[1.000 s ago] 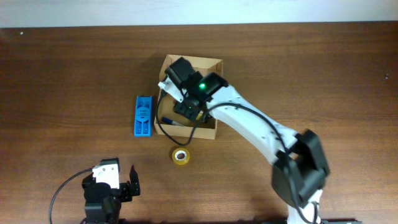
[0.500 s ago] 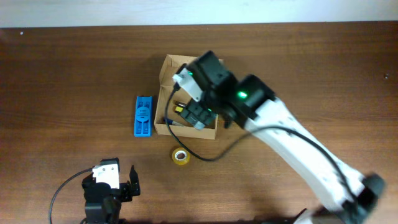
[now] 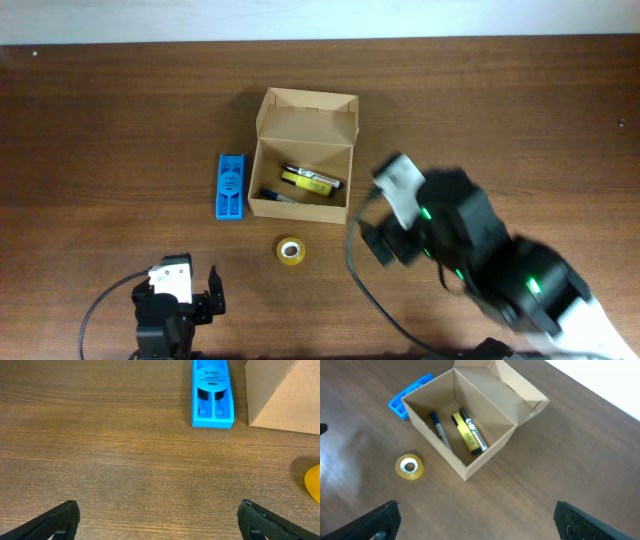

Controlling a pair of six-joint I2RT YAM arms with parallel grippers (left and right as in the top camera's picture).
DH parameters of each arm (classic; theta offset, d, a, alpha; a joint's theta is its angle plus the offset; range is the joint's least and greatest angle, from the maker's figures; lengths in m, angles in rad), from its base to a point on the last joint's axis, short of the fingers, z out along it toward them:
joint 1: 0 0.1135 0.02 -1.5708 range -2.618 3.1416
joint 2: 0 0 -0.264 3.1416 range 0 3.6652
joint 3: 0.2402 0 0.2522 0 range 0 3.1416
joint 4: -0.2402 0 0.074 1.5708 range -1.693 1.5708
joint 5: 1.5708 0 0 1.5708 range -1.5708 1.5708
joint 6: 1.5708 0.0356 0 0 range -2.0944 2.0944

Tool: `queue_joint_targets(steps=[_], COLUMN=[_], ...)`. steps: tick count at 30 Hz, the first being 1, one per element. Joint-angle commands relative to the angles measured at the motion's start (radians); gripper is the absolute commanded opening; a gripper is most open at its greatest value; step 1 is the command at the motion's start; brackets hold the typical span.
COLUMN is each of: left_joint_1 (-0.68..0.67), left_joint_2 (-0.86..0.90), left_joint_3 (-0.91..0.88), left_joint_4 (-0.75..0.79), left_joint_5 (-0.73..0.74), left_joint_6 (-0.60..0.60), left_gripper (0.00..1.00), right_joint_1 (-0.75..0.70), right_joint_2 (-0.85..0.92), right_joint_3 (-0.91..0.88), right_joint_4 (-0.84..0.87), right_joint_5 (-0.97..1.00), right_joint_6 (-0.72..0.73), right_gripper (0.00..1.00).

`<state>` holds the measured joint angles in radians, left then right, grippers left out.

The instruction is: Pack container

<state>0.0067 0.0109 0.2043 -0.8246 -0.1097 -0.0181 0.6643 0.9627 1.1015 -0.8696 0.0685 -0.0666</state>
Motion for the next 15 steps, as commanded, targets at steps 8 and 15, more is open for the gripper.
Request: queue_joint_targets(steps=[8, 15], left_joint_1=[-0.004, -0.004], left_joint_2=[-0.006, -0.006], left_joint_3=[-0.007, -0.007], left_joint_4=[0.002, 0.002], left_joint_5=[-0.008, -0.008], left_joint_6=[0.019, 0.019], left_gripper=[1.00, 1.00], right_joint_1=[-0.006, -0.006], right_joint_2=[-0.517, -0.708], right_joint_3=[-0.338, -0.406], right_joint_4=[0.021, 0.010], right_joint_5=[0.069, 0.084], right_joint_6=[0.226, 0.225], right_gripper=[0.99, 0.99])
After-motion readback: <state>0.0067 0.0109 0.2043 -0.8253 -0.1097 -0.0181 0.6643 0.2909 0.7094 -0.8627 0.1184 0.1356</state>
